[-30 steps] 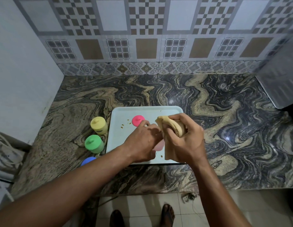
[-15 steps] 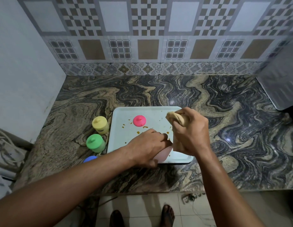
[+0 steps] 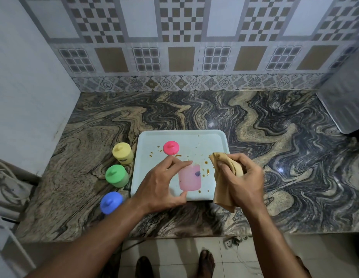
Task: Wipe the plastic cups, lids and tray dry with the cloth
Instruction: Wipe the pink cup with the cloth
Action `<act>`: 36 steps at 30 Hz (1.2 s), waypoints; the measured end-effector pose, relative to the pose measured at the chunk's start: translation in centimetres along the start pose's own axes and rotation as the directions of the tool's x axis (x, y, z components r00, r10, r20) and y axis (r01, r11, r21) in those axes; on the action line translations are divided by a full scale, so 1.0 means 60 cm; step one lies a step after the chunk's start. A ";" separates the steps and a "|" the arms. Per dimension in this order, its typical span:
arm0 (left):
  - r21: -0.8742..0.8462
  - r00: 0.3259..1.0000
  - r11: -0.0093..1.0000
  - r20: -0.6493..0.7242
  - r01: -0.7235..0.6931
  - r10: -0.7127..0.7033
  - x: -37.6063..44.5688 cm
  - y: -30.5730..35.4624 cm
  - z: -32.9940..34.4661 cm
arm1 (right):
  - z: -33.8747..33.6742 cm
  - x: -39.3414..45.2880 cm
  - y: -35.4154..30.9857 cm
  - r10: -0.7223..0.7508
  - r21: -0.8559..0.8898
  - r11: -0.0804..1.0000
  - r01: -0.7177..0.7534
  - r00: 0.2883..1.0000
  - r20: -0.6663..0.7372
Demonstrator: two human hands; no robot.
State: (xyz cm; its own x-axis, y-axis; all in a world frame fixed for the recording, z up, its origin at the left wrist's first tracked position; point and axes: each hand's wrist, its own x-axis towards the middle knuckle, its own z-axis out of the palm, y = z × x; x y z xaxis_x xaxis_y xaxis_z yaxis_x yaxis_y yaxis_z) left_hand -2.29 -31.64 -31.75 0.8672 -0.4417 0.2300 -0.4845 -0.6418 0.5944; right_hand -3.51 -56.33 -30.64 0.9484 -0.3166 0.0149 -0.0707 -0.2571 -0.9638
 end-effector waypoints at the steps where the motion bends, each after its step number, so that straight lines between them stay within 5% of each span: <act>1: -0.039 1.000 0.999 -0.022 0.018 -0.019 -0.003 0.002 0.000 | 0.002 -0.002 0.001 0.000 0.017 1.000 0.000 1.000 0.005; 7: -0.394 0.952 0.903 -0.171 0.169 -0.253 -0.005 0.011 0.006 | 0.014 -0.008 -0.001 0.014 0.160 0.987 -0.016 1.000 0.012; 15: -0.689 0.899 0.693 -0.139 0.212 -0.415 -0.018 0.004 0.007 | 0.025 -0.010 0.002 0.019 0.119 0.993 -0.025 0.999 0.045; 23: -0.785 0.875 0.580 -0.108 0.216 -0.472 -0.034 -0.003 0.007 | 0.039 -0.021 -0.023 0.071 -0.190 0.980 -0.055 0.994 0.081; 36: -0.795 0.843 0.567 -0.142 0.216 -0.519 -0.049 -0.007 0.009 | 0.047 -0.003 -0.015 0.133 -0.215 0.973 -0.085 0.967 0.217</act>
State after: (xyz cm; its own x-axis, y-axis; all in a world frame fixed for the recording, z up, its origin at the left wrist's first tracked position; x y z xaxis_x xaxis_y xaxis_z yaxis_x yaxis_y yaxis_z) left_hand -4.71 -30.42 -33.10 0.9987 0.0498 -0.0057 0.0038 0.0385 0.9993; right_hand -2.77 -53.43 -30.54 0.9749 -0.1423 -0.1712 -0.2161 -0.4198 -0.8815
